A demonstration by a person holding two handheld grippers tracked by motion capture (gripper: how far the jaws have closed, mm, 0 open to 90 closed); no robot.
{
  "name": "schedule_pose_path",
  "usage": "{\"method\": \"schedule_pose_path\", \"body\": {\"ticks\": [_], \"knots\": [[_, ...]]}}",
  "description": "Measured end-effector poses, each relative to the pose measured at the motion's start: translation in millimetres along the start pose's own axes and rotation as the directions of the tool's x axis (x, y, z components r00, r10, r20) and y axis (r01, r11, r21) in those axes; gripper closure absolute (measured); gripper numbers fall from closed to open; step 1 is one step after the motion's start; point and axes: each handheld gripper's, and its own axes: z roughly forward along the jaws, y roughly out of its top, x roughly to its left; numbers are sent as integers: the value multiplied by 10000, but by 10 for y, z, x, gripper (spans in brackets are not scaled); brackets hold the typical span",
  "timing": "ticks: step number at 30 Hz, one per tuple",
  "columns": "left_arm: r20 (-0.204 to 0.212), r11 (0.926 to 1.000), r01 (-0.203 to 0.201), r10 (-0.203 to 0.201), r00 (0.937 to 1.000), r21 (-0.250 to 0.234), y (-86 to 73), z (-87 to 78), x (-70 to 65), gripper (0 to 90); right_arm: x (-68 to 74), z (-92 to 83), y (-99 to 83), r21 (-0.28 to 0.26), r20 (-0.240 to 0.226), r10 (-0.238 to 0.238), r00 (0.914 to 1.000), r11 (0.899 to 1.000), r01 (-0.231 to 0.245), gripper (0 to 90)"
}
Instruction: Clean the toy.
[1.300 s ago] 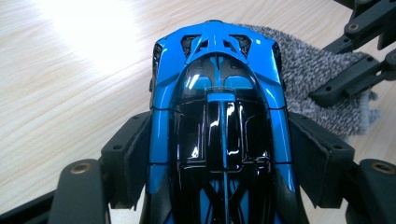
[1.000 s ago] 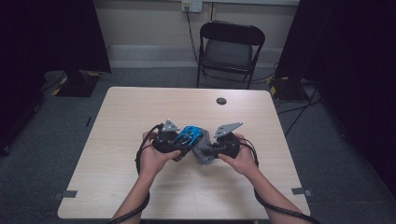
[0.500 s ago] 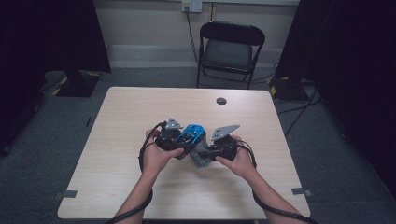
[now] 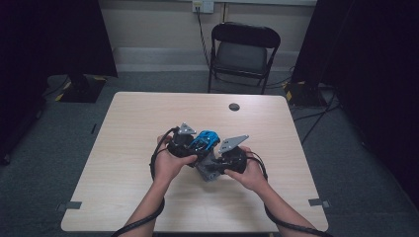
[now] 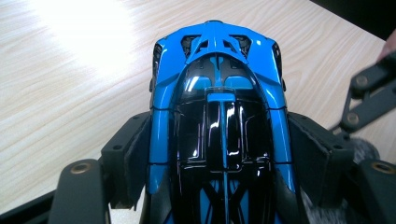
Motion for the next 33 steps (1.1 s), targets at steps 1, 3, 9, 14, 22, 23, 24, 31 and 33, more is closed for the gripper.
{"method": "schedule_pose_path", "body": {"ticks": [1, 3, 9, 14, 22, 23, 24, 31, 33], "knots": [[4, 10000, 45, -45, 10000, -19, 8, 3, -4, 282, 10, 9, 2, -10, -63, -9, 10000, 10000, 9, 780], [-7, 10000, 62, -62, 10000, -70, 27, 6, -3, 282, 34, 26, 9, -52, -153, -52, 9999, 10000, 51, 781], [-83, 9999, 7, -8, 10000, -108, 87, 16, -2, 282, 102, 86, 28, -114, -483, -155, 9987, 9998, 150, 780], [-231, 9995, 198, -204, 9995, -240, 122, 30, 36, 282, 172, 132, 35, -129, -807, -274, 9964, 9996, 265, 780], [-638, 9993, 301, -316, 9975, -241, 51, -48, 180, 282, 107, 53, -32, 68, -554, -136, 9984, 9999, 140, 778], [-688, 9993, 321, -332, 9971, -172, 28, -68, 210, 282, 81, 25, -49, 176, -408, -58, 9991, 9998, 65, 778], [-686, 9990, 418, -429, 9967, -180, 0, -85, 239, 282, 52, -5, -69, 229, -315, -20, 9995, 9997, 27, 777], [-1047, 9968, 795, -791, 9914, 1, -233, -166, 420, 282, -197, -240, -253, 416, 597, 518, 9969, 9977, -543, 770], [-1204, 9958, 909, -888, 9887, 124, -305, -182, 481, 282, -276, -300, -314, 510, 1031, 711, 9921, 9958, -767, 769]]}}
